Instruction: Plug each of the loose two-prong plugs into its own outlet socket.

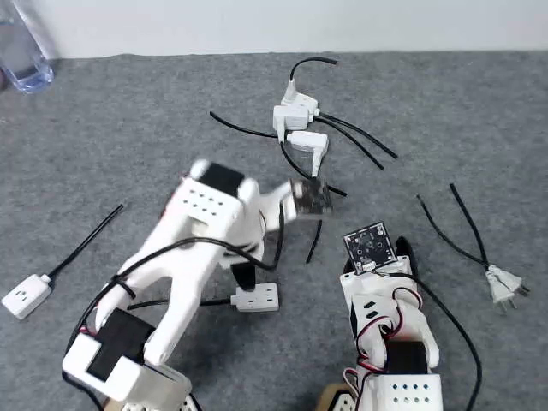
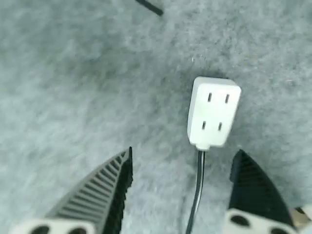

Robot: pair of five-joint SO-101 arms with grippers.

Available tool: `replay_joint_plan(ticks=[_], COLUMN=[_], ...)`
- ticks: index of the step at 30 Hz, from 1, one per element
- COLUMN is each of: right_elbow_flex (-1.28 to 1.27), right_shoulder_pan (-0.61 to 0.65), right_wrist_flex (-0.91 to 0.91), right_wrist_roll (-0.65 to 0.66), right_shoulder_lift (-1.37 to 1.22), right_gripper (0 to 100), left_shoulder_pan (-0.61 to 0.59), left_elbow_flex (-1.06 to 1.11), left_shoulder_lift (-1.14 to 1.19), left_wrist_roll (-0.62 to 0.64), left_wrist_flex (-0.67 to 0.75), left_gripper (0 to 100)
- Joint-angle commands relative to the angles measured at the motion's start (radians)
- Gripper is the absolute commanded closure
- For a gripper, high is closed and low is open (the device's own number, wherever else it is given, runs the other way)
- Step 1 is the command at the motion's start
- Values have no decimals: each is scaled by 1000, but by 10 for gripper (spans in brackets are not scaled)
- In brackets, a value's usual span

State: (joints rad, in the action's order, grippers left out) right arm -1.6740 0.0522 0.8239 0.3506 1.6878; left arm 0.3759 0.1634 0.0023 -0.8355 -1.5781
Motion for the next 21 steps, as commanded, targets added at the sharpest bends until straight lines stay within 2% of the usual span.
replay_joint_plan(ticks=[1,4,8,10,12,15,17,19,21], right_elbow_flex=[-12,-14,-14,-14,-14,-12,15,69,146], right_shoulder_pan=[-18,-18,-18,-18,-18,-21,-35,-67,-93], right_wrist_flex=[-28,-36,-39,-38,-33,-18,22,81,154], right_wrist_roll=[11,11,11,11,11,12,29,40,38], right_shoulder_lift=[13,13,13,13,13,13,13,13,13], right_gripper=[735,735,735,735,735,735,735,735,735], left_shoulder_pan=[-9,-15,-51,-118,-242,-457,-589,-680,-718], left_elbow_flex=[-222,-317,-309,-271,-202,-16,145,334,516], left_shoulder_lift=[-120,-264,-496,-601,-695,-827,-902,-970,-1030], left_wrist_roll=[80,221,463,580,643,661,623,595,589], left_wrist_flex=[-166,-176,-175,-173,-163,-92,-14,72,138], left_gripper=[694,694,694,694,694,694,694,694,694])
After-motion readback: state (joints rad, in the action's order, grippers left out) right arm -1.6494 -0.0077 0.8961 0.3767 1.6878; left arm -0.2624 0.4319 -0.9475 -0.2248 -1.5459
